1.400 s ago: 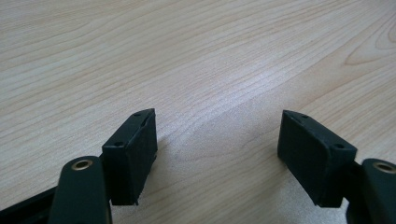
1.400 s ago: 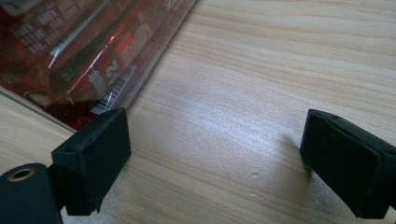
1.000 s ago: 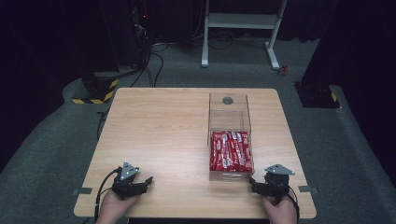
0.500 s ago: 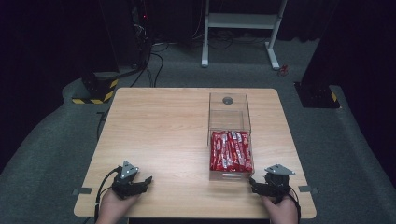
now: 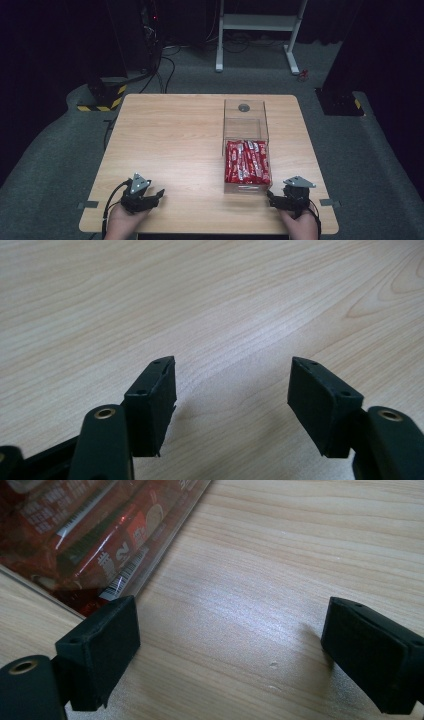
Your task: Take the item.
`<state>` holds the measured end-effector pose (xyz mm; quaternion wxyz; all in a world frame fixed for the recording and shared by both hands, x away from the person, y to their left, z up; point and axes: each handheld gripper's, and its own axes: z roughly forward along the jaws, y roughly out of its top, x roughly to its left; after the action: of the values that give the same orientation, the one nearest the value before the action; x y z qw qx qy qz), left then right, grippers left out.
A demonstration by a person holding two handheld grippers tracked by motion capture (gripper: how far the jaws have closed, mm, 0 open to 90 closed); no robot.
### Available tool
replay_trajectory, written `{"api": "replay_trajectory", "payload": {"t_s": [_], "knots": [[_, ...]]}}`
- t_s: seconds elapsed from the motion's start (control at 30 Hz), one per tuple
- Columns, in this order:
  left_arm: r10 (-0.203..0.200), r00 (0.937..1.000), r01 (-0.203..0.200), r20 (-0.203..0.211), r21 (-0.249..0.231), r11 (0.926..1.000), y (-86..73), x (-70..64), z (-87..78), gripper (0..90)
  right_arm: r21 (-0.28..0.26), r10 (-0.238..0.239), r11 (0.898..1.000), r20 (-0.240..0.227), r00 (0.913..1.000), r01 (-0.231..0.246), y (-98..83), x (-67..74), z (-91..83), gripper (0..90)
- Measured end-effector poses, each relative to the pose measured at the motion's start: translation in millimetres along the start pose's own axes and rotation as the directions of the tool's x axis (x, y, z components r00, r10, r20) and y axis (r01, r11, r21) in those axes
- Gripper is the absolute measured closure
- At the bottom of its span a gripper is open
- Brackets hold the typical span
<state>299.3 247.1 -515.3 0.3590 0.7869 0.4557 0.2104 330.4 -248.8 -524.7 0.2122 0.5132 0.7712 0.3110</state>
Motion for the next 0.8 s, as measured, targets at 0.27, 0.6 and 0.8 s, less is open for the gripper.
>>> {"api": "replay_trajectory", "payload": {"t_s": [0.27,0.6,0.8], "knots": [[0.005,0.9993,-0.003,0.036,-0.041,0.9991,-0.9,-1.7,-1.6,40.8,0.000,-0.001,1.000,0.000,1.0000,0.001,0.0,0.0,0.0,8.6],[0.038,0.9989,-0.036,0.026,-0.082,0.9960,1.9,-9.7,-2.3,38.7,0.000,-0.001,1.000,0.000,1.0000,0.001,0.0,0.0,-0.1,8.7],[0.039,0.9976,-0.035,0.057,-0.079,0.9963,5.8,-16.7,-0.9,38.6,0.000,-0.001,1.000,0.000,1.0000,0.001,0.0,0.0,-0.1,8.7]]}}
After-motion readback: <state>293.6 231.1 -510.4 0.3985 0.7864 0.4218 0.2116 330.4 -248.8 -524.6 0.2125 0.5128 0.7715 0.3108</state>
